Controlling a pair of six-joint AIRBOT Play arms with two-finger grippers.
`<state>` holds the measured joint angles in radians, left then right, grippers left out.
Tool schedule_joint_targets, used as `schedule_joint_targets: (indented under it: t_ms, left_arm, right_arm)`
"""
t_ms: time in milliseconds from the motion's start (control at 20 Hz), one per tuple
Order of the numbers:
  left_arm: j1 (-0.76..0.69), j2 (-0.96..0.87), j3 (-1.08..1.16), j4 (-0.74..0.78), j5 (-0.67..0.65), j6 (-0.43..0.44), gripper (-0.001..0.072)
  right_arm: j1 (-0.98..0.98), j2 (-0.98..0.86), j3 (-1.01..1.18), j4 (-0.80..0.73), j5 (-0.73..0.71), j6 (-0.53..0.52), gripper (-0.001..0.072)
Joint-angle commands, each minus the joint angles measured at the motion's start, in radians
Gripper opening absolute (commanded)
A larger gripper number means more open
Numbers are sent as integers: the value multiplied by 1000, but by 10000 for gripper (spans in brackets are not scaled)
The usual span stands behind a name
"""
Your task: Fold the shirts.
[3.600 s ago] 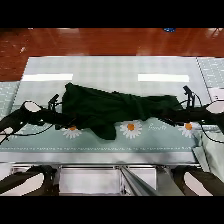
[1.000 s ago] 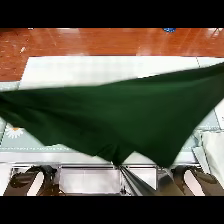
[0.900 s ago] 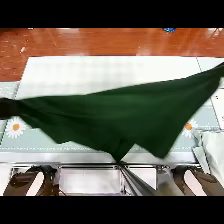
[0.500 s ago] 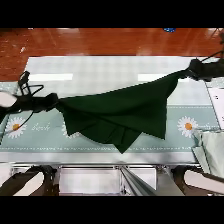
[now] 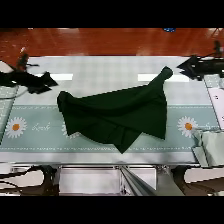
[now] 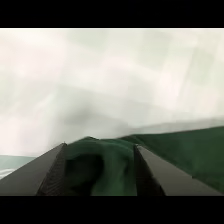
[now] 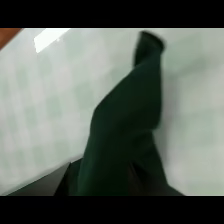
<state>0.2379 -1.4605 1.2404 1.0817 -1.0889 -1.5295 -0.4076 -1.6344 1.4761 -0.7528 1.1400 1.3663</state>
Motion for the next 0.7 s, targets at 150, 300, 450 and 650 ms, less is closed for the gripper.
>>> schedule_joint_targets:
  t_ms: [150, 300, 450, 650]
  left_arm:
    - [224, -10, -22, -374, -249, 202, 509]
    - [169, -29, -190, -406, -237, 301, 509]
    - [111, -75, -249, -413, -175, 326, 508]
    - [53, -126, -248, -523, -101, 370, 169]
  right_arm:
    - [-223, 246, -222, -296, 103, 21, 408]
    - [-244, 385, -518, -257, 7, -16, 408]
    - [-244, 454, -661, -218, -3, -49, 408]
    - [-244, 468, -724, -233, 110, -54, 408]
